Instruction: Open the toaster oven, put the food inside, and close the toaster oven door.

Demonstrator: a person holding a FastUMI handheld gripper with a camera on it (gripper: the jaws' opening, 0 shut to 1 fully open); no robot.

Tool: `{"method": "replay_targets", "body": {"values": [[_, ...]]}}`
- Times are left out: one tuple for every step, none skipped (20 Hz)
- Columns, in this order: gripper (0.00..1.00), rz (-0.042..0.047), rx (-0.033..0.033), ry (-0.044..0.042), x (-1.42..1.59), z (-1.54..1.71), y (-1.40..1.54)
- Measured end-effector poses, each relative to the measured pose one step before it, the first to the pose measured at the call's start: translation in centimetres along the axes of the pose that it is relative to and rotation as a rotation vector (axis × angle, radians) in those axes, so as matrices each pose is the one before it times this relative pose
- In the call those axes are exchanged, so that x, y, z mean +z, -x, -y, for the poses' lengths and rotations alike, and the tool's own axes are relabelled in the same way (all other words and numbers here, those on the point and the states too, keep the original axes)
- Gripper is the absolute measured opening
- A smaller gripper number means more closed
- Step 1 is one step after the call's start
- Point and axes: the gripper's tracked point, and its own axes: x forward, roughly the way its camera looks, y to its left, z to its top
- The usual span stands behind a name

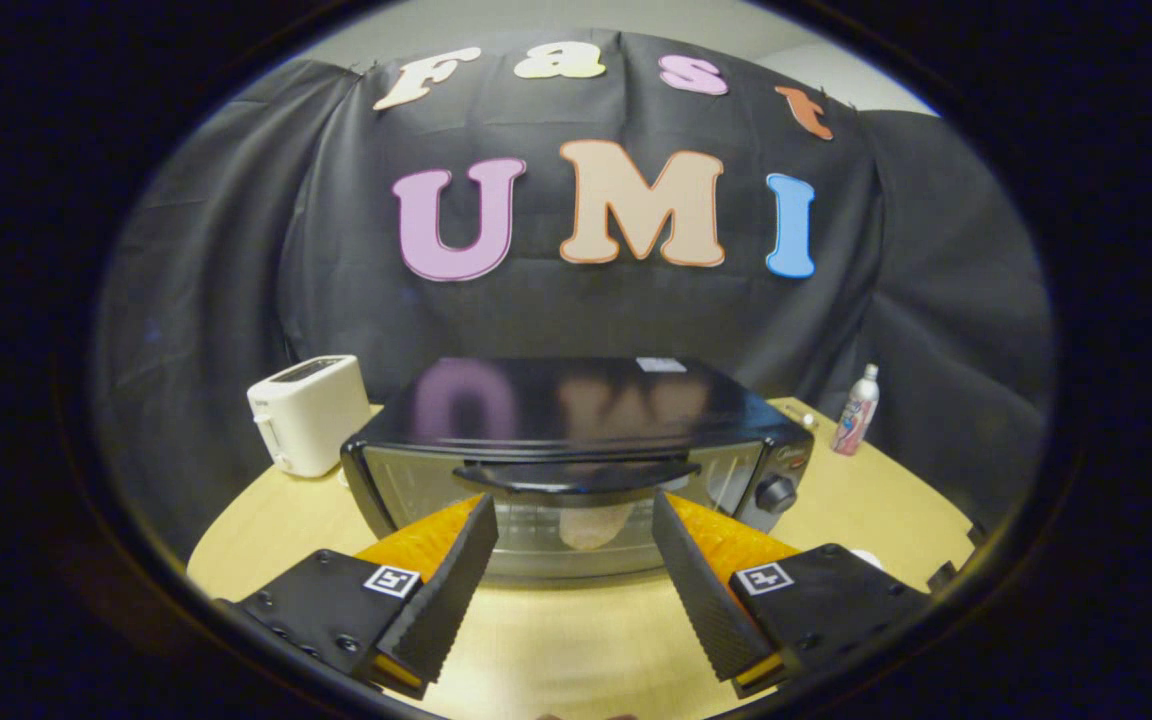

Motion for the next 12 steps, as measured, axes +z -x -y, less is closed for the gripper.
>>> {"method": "replay_targets", "body": {"values": [[0.98,0.02538,0.01342,-0.00138,0.975,-0.193,0.446],[0.98,0.02624,0.01862,-0.00194,1.007,-0.321,0.411],[0.98,0.02530,0.01621,-0.00173,1.012,-0.205,0.284],[0.98,0.01802,0.01429,0.00195,0.798,-0.190,0.307],[0.98,0.01276,0.01032,0.00405,0.603,-0.119,0.285],[0.98,0.01001,0.01311,0.00341,0.448,-0.195,0.427],[0.98,0.01529,0.02205,0.00362,0.621,-0.453,0.334],[0.98,0.01942,0.02211,-0.00074,0.766,-0.500,0.326],[0.98,0.01696,0.01679,-0.00420,0.750,-0.283,0.280],[0.98,0.01423,0.00741,-0.00439,0.525,-0.064,0.363],[0.98,0.00687,-0.00371,-0.00094,0.413,0.055,0.315],[0.98,-0.00009,-0.00929,0.00228,0.224,0.189,0.275]]}}
